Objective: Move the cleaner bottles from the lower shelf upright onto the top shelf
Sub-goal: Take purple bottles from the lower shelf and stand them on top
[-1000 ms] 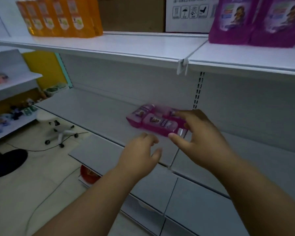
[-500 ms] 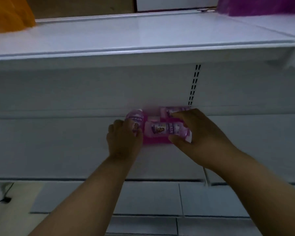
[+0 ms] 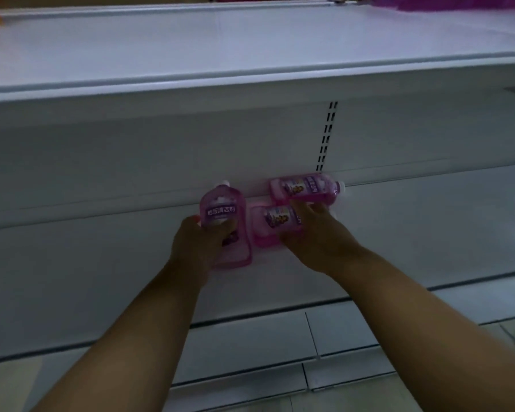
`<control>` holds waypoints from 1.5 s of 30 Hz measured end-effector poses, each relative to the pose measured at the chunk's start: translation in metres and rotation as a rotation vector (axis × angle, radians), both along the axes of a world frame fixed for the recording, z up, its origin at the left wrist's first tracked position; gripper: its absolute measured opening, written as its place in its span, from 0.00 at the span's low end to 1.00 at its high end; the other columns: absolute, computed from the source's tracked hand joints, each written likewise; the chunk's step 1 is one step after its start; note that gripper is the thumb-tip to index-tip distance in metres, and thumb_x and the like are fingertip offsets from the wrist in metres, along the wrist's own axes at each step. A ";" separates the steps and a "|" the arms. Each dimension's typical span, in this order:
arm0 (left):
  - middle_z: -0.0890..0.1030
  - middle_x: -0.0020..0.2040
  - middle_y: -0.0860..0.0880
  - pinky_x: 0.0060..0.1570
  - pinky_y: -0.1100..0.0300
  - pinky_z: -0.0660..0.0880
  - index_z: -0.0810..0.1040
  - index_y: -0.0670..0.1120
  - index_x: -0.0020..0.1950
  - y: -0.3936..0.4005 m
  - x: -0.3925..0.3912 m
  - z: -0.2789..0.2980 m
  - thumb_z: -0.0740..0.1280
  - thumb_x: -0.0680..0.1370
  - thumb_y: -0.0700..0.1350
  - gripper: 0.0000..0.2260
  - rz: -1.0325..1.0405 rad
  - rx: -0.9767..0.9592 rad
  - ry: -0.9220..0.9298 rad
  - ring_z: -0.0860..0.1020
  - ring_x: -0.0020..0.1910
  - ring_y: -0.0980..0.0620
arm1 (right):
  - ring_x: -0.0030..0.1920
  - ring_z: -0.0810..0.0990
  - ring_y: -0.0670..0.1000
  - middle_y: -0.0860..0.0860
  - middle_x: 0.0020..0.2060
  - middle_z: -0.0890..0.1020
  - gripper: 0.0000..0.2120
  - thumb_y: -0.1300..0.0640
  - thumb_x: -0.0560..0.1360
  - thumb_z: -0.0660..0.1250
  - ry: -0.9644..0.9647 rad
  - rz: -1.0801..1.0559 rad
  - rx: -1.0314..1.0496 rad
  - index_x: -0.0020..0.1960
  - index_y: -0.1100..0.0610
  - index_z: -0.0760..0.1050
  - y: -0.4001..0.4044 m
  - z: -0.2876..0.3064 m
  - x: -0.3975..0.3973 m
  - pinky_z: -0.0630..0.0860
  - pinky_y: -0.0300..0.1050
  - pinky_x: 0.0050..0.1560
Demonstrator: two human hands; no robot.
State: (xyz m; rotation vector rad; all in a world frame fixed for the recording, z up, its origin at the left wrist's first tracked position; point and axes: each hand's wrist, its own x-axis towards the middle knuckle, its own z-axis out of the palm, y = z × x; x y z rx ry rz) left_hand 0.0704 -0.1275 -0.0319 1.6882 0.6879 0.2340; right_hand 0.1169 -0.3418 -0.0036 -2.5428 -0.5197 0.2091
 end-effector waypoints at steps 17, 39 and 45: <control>0.85 0.44 0.40 0.41 0.50 0.82 0.86 0.41 0.50 -0.093 -0.179 0.050 0.85 0.51 0.44 0.29 -0.176 -0.877 -0.393 0.85 0.41 0.44 | 0.44 0.79 0.61 0.55 0.50 0.77 0.03 0.58 0.76 0.60 0.046 0.156 0.040 0.47 0.56 0.73 -0.008 -0.025 -0.037 0.78 0.54 0.46; 0.81 0.61 0.45 0.49 0.44 0.80 0.71 0.64 0.69 -0.106 -0.298 0.092 0.81 0.63 0.48 0.38 -0.096 -0.268 -0.626 0.82 0.57 0.40 | 0.57 0.80 0.50 0.51 0.67 0.71 0.60 0.59 0.57 0.84 0.125 0.055 0.924 0.75 0.34 0.51 -0.026 0.015 -0.159 0.80 0.57 0.56; 0.81 0.61 0.44 0.49 0.42 0.80 0.71 0.63 0.68 -0.112 -0.318 0.115 0.82 0.62 0.48 0.37 -0.199 -0.209 -0.720 0.82 0.57 0.39 | 0.60 0.79 0.49 0.48 0.66 0.72 0.57 0.53 0.57 0.83 -0.127 0.071 0.973 0.72 0.28 0.52 -0.070 0.076 -0.220 0.80 0.56 0.56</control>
